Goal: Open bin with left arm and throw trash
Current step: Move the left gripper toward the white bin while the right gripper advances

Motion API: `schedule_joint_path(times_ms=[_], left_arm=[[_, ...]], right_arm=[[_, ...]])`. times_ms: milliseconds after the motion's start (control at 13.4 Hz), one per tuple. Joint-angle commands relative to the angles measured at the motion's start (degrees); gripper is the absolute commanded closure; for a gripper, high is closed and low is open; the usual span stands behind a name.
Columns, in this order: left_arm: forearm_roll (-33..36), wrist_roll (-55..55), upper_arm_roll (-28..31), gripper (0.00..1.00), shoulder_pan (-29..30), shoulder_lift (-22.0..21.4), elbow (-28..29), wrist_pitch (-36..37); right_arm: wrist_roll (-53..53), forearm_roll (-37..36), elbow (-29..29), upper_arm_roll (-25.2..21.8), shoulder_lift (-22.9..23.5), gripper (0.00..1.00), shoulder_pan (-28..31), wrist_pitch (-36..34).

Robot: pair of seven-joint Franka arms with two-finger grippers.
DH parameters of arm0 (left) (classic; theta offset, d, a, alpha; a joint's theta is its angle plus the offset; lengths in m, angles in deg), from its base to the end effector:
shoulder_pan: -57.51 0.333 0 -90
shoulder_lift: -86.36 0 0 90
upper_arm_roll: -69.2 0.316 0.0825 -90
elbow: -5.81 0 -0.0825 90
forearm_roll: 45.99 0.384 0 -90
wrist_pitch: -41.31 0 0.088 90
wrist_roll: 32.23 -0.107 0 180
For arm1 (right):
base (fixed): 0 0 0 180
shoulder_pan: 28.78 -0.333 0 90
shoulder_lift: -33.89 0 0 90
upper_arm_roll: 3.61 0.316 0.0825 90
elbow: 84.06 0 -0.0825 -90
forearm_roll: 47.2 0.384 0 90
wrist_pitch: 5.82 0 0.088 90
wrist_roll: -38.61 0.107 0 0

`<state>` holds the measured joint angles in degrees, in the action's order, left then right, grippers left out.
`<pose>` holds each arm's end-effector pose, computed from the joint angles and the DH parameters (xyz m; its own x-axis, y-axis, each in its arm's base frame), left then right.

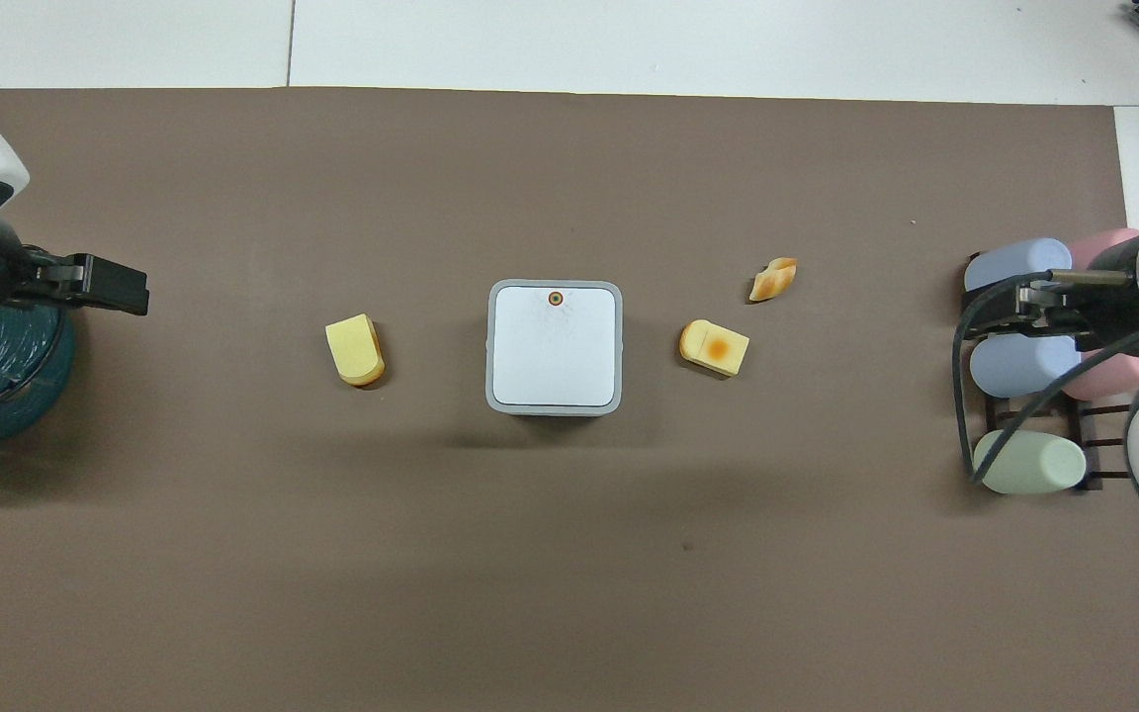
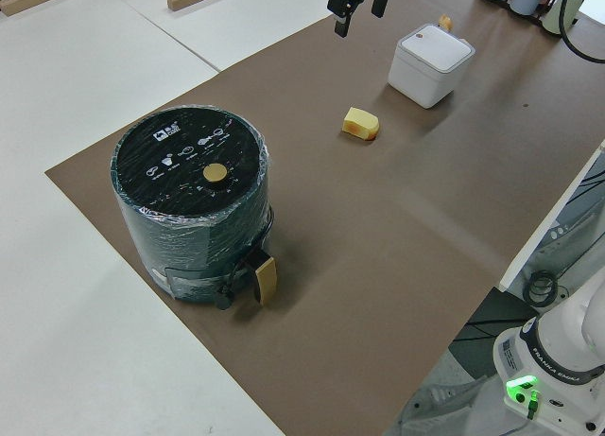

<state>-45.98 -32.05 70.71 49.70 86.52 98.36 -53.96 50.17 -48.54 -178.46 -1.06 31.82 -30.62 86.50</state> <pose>0.5601 -0.0618 0.6101 0.9933 -0.1065 0.0447 -0.1066 -0.9943 -0.0001 0.5446 0.0398 0.6116 0.9923 -0.1238 0.0048 -0.1239 -0.9920 0.0245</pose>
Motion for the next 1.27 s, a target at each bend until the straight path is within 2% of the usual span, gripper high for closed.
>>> schedule_joint_path(times_ms=[0, 224, 522, 671, 820, 894, 969, 1193], left_arm=[[1.13, 0.43, -0.20, 0.00, -0.45, -1.22, 1.24, -1.15], [1.13, 0.52, -0.55, 0.00, -0.63, -1.22, 1.32, -1.50], [0.86, 2.62, -0.90, 0.00, -5.18, -1.39, 2.29, -3.60], [0.60, 7.78, -0.99, 0.00, -7.56, -1.92, 3.78, -6.15], [-0.10, 11.49, -1.08, 0.00, -10.11, -1.75, 4.40, -8.09], [-1.41, 12.55, -0.99, 0.06, -11.17, -1.40, 4.57, -8.62], [-2.12, 14.38, -0.99, 0.21, -11.96, -0.87, 4.66, -9.49], [-2.30, 22.99, -1.07, 0.52, -16.17, -0.34, 8.95, -17.46]], right_arm=[[0.30, 0.90, -1.75, 0.27, -1.63, 0.00, 0.78, -0.29], [0.30, 0.90, -1.75, 0.27, -1.63, 0.00, 1.13, -0.30], [0.30, 0.90, -1.66, 0.09, -1.62, 0.00, 1.49, -0.47], [1.08, 0.90, -2.01, 0.00, -1.63, 0.00, 1.40, 0.58], [1.00, 0.90, -5.86, -0.09, -2.93, 0.00, 1.31, 5.91], [1.43, 0.90, -9.54, 0.00, -4.34, 0.00, 1.22, 9.77], [2.40, 0.90, -12.97, -0.09, -5.74, 0.00, 1.14, 13.29], [7.75, 0.90, -18.00, -0.09, -6.11, 0.00, 0.87, 20.87]])
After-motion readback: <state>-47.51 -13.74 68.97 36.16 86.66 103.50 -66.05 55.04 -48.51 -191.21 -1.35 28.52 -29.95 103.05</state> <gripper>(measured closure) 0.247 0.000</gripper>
